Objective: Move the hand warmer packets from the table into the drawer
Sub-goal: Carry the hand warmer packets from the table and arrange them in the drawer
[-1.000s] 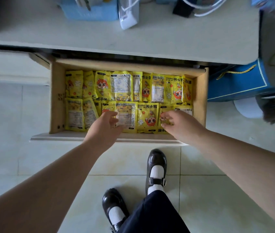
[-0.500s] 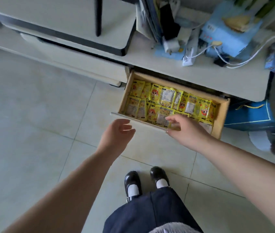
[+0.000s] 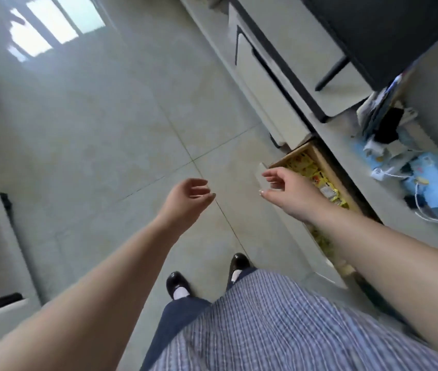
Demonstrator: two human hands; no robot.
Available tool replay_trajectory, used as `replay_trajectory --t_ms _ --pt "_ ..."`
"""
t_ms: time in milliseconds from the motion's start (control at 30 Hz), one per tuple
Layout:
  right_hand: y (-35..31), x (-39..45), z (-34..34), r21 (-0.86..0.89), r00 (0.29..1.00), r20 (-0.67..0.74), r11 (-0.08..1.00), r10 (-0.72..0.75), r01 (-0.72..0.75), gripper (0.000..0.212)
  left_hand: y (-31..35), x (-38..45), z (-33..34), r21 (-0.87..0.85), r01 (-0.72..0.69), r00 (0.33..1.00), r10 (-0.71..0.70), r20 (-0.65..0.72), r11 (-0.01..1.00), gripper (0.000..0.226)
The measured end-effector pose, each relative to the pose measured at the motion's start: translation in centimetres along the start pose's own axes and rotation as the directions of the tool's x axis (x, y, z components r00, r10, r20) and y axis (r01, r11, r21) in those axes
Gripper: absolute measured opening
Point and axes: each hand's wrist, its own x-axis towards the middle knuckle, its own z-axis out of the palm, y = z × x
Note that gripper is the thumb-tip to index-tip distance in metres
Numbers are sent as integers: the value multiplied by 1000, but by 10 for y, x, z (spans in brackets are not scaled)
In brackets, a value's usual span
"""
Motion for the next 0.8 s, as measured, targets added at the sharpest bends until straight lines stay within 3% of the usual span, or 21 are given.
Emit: replay_trajectory --t_ms 167,367,567,800 --pt "-84 -21 40 -119 973 159 976 -165 184 46 -36 -63 -66 -223 26 980 -69 -187 975 34" --pt "-171 -70 126 -204 889 319 892 -329 403 45 -104 -160 -148 -407 2 912 -168 -374 914 31" --pt "-244 -154 242 -214 745 494 768 -448 604 46 -191 -279 -231 -518 -99 787 -251 -563 850 29" --pt "-298 -264 391 -125 584 647 688 -490 715 45 -315 -416 -297 -594 -178 622 -379 -686 784 19"
